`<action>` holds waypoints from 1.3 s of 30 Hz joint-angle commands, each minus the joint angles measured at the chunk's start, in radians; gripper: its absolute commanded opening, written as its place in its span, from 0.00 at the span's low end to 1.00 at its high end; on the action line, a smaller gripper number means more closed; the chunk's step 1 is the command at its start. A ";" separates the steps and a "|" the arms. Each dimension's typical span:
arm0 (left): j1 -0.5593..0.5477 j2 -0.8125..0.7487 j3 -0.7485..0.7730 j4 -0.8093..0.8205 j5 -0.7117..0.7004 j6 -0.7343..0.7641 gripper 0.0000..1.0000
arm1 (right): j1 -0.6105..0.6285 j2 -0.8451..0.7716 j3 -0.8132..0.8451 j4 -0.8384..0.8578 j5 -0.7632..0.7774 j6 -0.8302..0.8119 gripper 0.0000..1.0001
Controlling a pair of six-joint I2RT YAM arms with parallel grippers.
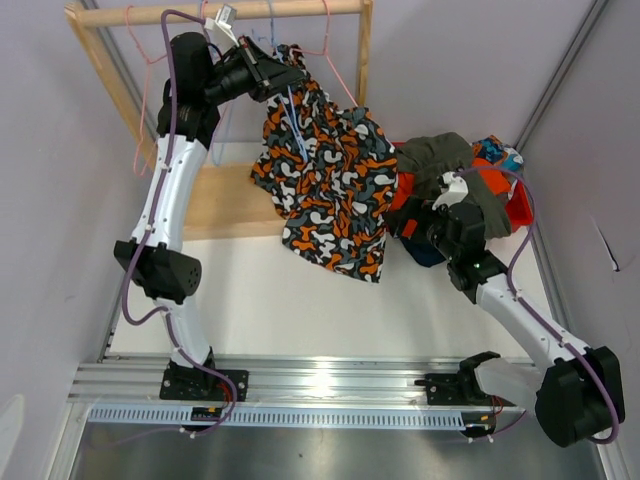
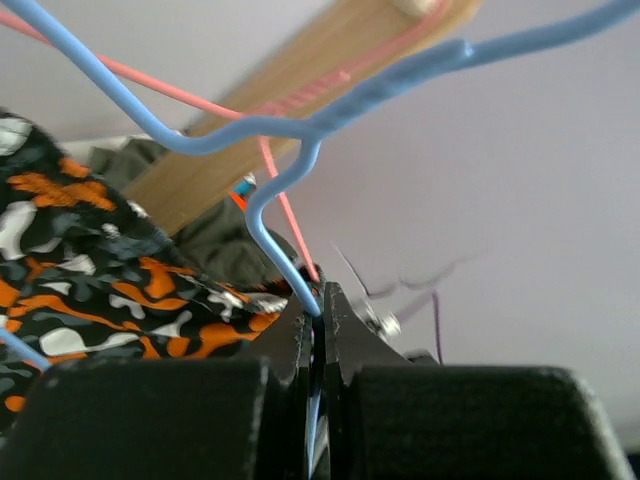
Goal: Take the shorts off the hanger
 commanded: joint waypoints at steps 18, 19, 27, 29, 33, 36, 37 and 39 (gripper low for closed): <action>0.023 -0.165 -0.114 -0.136 -0.227 0.009 0.50 | 0.089 -0.110 -0.044 -0.008 0.015 0.006 1.00; 0.018 -0.182 -0.114 -0.136 -0.227 0.014 0.57 | 0.090 -0.120 -0.045 -0.012 0.014 0.008 0.99; -0.014 -0.266 -0.030 -0.179 -0.198 0.034 0.80 | 0.098 -0.216 -0.076 -0.073 0.022 0.008 0.99; -0.045 -0.288 -0.028 -0.179 -0.203 0.038 0.78 | 0.098 -0.245 -0.082 -0.086 0.028 0.011 0.99; -0.121 -0.311 -0.011 -0.217 -0.241 0.089 0.76 | 0.102 -0.290 -0.093 -0.110 0.032 0.015 0.99; -0.194 -0.260 0.047 -0.277 -0.295 0.148 0.75 | 0.104 -0.318 -0.096 -0.147 0.035 0.015 0.99; -0.227 -0.243 0.064 -0.296 -0.310 0.167 0.75 | 0.104 -0.324 -0.098 -0.153 0.037 0.014 0.99; -0.270 -0.213 0.104 -0.328 -0.379 0.221 0.74 | 0.104 -0.347 -0.101 -0.167 0.043 0.014 0.99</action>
